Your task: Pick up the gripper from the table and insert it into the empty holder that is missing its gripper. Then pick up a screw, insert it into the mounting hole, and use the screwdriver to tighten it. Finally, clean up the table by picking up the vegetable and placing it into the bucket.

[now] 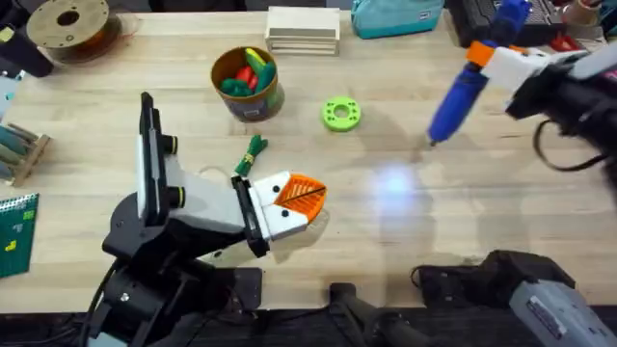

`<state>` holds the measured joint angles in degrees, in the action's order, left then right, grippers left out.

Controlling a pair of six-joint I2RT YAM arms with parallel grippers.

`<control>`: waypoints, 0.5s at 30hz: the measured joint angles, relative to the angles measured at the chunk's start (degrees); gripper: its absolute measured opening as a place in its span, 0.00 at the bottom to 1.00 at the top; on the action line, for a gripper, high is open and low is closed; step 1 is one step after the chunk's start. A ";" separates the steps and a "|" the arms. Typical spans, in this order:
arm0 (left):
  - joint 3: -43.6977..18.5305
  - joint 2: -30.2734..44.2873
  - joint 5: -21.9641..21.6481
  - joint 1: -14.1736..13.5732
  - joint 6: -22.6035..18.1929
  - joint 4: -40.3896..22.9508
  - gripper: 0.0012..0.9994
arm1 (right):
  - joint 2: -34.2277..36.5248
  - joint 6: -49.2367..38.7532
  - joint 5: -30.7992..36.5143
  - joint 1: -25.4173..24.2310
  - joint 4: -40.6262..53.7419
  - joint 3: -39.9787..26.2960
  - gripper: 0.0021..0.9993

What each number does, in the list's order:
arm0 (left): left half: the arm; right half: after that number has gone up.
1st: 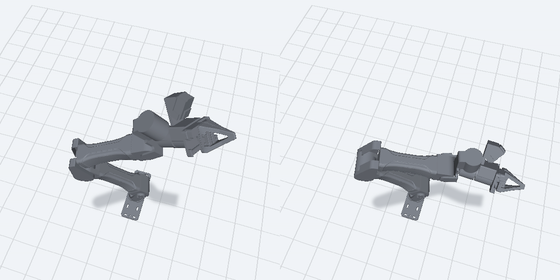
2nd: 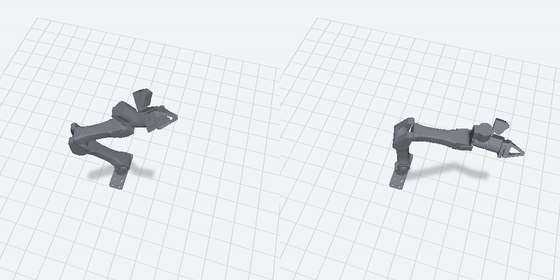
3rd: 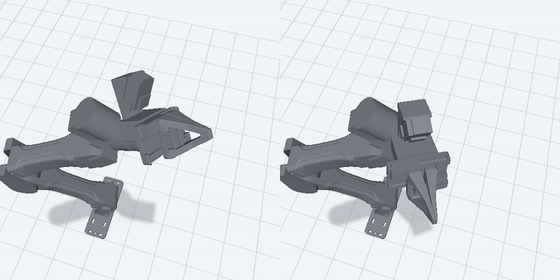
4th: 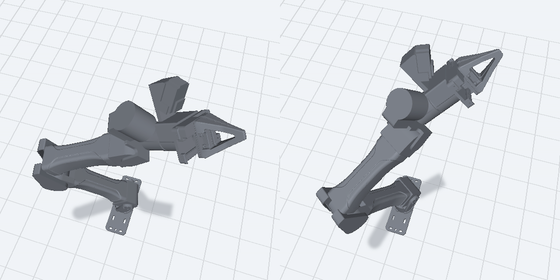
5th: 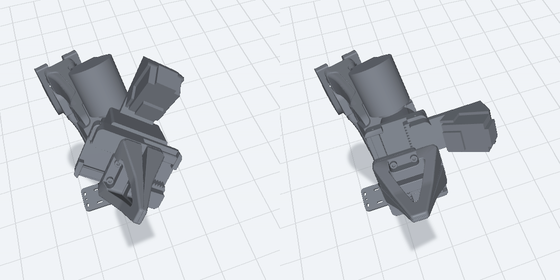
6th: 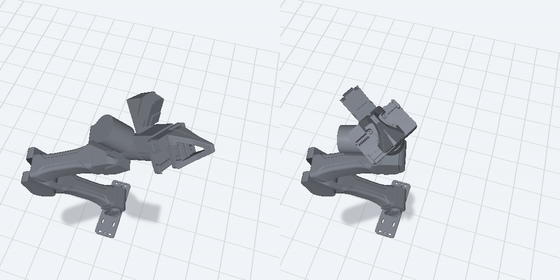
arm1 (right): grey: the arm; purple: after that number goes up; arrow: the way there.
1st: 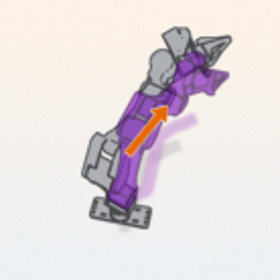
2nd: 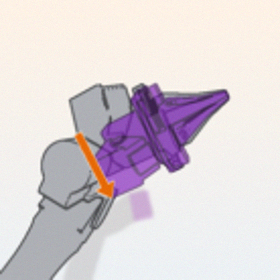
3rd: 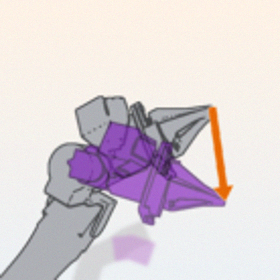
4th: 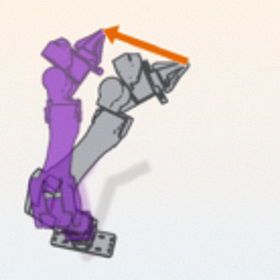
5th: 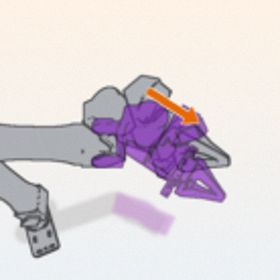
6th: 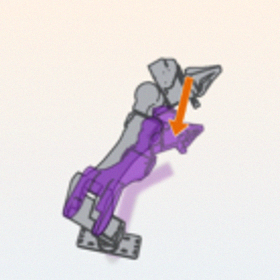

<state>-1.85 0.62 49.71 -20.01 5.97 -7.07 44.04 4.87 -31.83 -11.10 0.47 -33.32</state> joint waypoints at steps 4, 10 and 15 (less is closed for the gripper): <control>0.00 0.00 0.00 0.00 -0.01 0.00 0.00 | -5.87 6.80 -1.63 8.72 -16.42 7.57 0.03; 0.00 0.00 0.00 0.00 -0.01 0.00 0.00 | -7.38 12.51 -2.53 24.72 -32.38 12.44 0.03; 0.00 0.00 0.00 0.00 -0.01 0.00 0.00 | -2.86 10.86 1.92 44.28 -53.38 12.72 0.03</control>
<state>-1.85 0.62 49.71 -20.01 5.96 -7.07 41.18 15.73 -29.91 33.19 -52.91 -20.60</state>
